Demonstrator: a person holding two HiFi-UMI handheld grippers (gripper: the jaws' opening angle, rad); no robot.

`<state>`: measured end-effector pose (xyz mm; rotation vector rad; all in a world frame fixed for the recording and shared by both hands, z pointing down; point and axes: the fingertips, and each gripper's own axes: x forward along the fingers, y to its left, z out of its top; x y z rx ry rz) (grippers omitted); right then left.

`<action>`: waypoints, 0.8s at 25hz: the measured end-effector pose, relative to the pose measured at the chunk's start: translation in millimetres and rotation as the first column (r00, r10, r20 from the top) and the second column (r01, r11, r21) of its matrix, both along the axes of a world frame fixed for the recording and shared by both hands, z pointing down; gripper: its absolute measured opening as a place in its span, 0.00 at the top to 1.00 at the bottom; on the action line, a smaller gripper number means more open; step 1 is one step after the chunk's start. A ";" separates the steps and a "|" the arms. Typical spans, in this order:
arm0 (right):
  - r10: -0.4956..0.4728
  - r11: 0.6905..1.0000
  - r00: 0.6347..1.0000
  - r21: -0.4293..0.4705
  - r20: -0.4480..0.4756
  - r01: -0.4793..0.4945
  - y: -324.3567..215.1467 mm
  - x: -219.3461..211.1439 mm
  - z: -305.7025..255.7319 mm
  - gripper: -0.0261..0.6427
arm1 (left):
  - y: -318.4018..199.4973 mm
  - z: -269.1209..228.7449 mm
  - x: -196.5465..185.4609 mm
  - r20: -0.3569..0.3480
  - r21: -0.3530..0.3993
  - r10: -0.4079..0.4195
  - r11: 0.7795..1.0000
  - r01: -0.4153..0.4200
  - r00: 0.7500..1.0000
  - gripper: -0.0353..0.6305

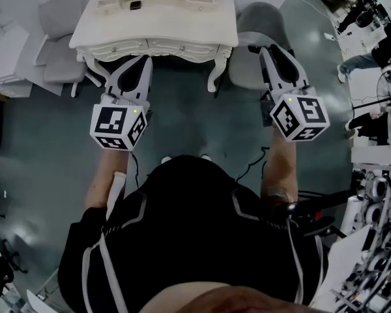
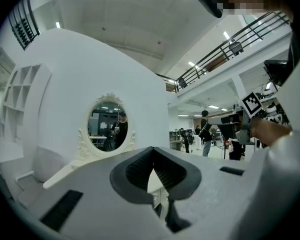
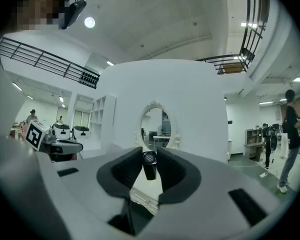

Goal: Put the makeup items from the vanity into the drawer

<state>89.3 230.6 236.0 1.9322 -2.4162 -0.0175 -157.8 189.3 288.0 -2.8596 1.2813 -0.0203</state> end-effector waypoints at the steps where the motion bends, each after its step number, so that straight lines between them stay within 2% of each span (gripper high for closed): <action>1: 0.002 1.000 1.000 -0.001 0.000 -0.002 -0.1 -2.2 -0.4 0.82 | -0.4 -0.3 -1.6 -0.002 0.000 0.003 1.000 -0.003 1.000 0.94; 9: 0.031 1.000 0.999 0.001 -0.017 -0.031 -6.8 -24.1 1.6 0.82 | -7.2 3.8 -18.2 -0.040 -0.043 0.065 0.997 -0.067 0.997 0.94; 15: 0.030 1.000 0.999 -0.002 -0.027 -0.031 -18.6 -42.2 2.5 0.82 | -25.5 3.1 -31.4 -0.065 -0.068 0.063 0.995 -0.067 0.996 0.94; 20: 0.013 1.000 1.000 0.006 -0.023 -0.012 -42.7 -35.2 2.5 0.82 | -45.4 3.6 -25.2 -0.068 -0.067 0.053 0.996 -0.058 0.996 0.94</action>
